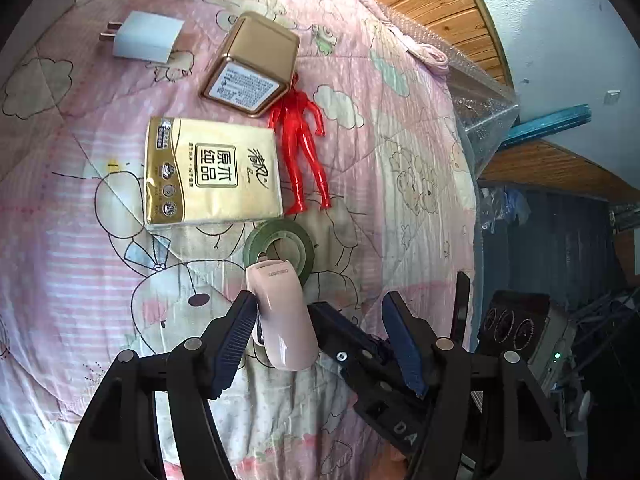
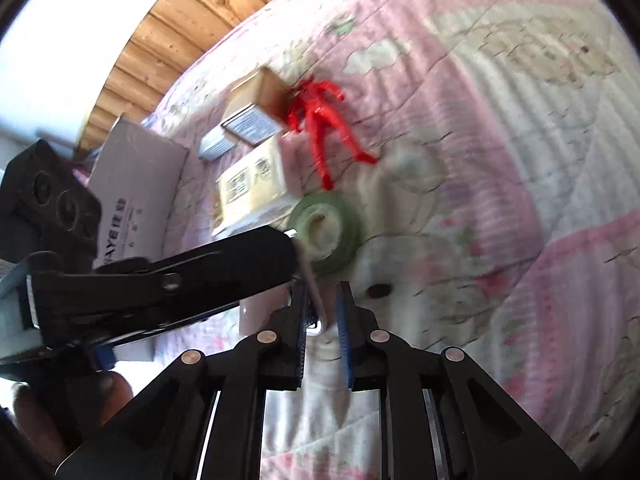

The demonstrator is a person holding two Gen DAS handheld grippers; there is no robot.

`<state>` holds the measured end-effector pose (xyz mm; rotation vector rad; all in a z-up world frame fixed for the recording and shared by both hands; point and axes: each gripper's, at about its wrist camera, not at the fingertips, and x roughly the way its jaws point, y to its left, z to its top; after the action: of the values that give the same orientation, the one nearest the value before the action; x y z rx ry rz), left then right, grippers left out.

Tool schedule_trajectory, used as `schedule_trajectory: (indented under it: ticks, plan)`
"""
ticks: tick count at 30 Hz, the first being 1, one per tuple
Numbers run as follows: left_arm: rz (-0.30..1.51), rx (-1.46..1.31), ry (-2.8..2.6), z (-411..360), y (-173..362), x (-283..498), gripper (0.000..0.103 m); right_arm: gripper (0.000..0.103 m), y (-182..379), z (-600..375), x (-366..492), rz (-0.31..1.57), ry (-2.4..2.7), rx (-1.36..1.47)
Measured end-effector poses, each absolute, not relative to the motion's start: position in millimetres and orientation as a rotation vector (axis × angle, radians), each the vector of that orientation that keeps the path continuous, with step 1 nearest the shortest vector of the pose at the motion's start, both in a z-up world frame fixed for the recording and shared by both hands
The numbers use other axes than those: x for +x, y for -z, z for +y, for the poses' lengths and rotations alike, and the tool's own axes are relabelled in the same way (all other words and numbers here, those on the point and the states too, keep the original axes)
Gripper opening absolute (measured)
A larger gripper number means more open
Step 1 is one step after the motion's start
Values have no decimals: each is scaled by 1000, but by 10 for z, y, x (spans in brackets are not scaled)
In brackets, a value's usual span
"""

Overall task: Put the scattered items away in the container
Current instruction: 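Grasp the pink stapler with left tool while right tool grasps the green tape roll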

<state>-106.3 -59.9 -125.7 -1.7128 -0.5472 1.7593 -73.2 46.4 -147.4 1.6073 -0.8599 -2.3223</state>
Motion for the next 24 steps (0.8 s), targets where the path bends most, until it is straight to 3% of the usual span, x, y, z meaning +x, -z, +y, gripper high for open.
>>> schedule_trajectory:
  ticks: [5,8,11,14,24]
  plan:
    - [-386,-1752,-1822,-535,1285,-991,66,17,1541,700,-464,-995,2341,1686]
    - [-197,-1752,-1859,-395,1312,-877,65,18,1484,842,-398,-983,2385,1692]
    - [-14,-1709,-1915,-330,1282,-762,60,29,1355,918,-445,-906,2468,1687]
    - [169,-1704,-1966,-293,1284,-719,30,31,1247,903,-588,-820,2483,1668]
    - [270,-1808,-2022,-1017,1268,-688,29,35,1387,465,-1038,-373,2465,1760]
